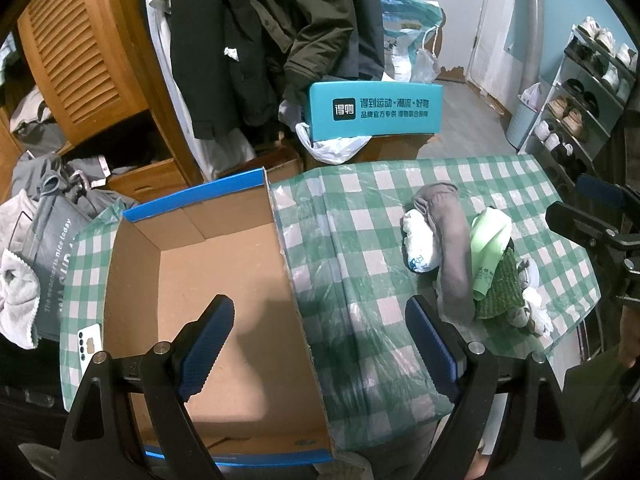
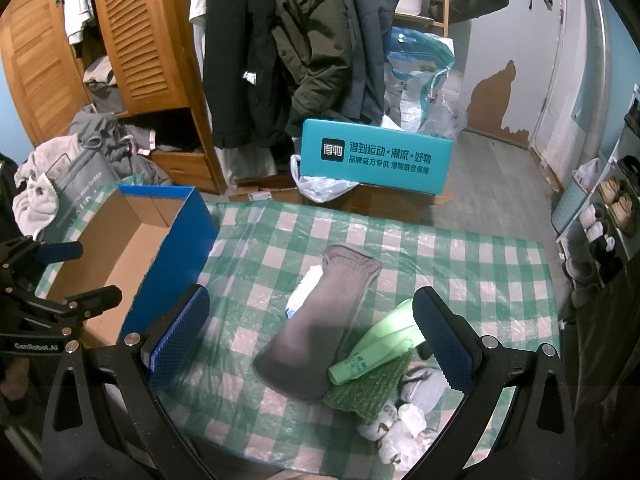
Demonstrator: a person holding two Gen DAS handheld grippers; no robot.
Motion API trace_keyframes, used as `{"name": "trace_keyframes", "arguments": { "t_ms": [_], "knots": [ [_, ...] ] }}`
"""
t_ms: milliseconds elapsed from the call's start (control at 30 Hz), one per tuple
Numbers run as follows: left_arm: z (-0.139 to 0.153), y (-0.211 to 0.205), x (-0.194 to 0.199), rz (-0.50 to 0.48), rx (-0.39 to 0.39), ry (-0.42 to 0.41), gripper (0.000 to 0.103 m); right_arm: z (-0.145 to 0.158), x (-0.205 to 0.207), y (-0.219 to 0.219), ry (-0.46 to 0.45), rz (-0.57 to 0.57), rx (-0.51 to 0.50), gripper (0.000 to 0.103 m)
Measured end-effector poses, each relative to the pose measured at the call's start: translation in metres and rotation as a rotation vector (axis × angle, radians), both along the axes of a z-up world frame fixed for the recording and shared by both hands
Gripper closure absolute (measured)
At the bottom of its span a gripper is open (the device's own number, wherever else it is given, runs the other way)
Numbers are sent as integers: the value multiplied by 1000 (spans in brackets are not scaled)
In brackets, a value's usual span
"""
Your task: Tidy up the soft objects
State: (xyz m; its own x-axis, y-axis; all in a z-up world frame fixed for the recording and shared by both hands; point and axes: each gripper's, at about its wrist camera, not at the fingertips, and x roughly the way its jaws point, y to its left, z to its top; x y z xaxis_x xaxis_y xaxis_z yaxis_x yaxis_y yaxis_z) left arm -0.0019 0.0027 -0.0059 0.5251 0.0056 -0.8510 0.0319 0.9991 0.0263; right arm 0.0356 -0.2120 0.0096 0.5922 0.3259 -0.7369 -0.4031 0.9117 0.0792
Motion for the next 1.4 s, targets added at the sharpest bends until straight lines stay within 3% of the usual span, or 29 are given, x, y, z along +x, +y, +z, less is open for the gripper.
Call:
{"name": "trace_keyframes", "arguments": {
  "t_ms": [1400],
  "knots": [
    [-1,0,1,-1,-3,10,14,-4,1,-1,8,1,-5,1]
  ]
}}
